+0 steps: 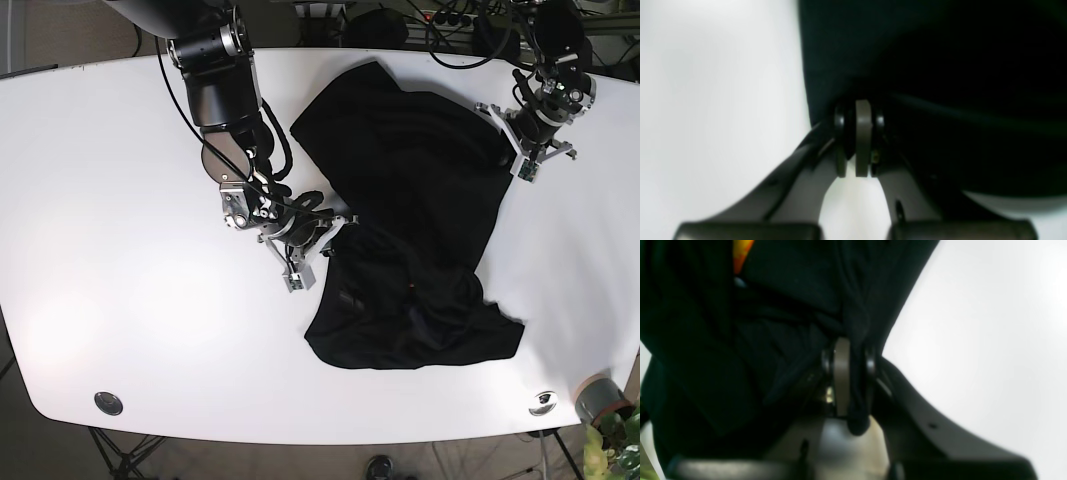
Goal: Fold the T-shirt properly
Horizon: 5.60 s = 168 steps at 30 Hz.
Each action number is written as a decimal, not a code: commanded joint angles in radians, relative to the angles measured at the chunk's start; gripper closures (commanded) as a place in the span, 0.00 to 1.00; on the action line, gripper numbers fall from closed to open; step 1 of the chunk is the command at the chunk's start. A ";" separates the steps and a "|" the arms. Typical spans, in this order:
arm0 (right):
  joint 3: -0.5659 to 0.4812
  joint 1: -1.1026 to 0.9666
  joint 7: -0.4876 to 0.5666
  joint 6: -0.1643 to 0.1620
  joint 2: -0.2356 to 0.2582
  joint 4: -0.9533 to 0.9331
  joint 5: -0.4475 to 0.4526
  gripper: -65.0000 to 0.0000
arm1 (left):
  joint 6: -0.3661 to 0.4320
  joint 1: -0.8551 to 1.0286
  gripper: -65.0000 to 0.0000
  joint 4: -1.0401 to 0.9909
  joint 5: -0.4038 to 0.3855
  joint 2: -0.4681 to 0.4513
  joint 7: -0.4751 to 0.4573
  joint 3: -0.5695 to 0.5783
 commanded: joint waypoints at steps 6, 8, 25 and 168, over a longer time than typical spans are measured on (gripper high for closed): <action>0.005 -0.007 -0.030 0.002 0.042 0.194 0.016 0.97 | -0.001 -0.017 1.00 0.023 -0.016 -0.006 -0.022 -0.008; 0.011 -0.009 -0.044 -0.001 0.069 0.232 0.016 0.97 | -0.001 -0.035 1.00 0.023 -0.019 -0.005 -0.021 -0.010; 0.184 0.048 -0.116 0.007 0.249 0.446 0.016 0.97 | -0.001 -0.299 1.00 0.023 -0.191 0.012 0.311 -0.146; 0.180 0.251 -0.305 0.127 0.134 0.555 0.011 0.97 | 0.256 -0.816 0.94 -1.018 -0.097 -0.054 -0.179 0.391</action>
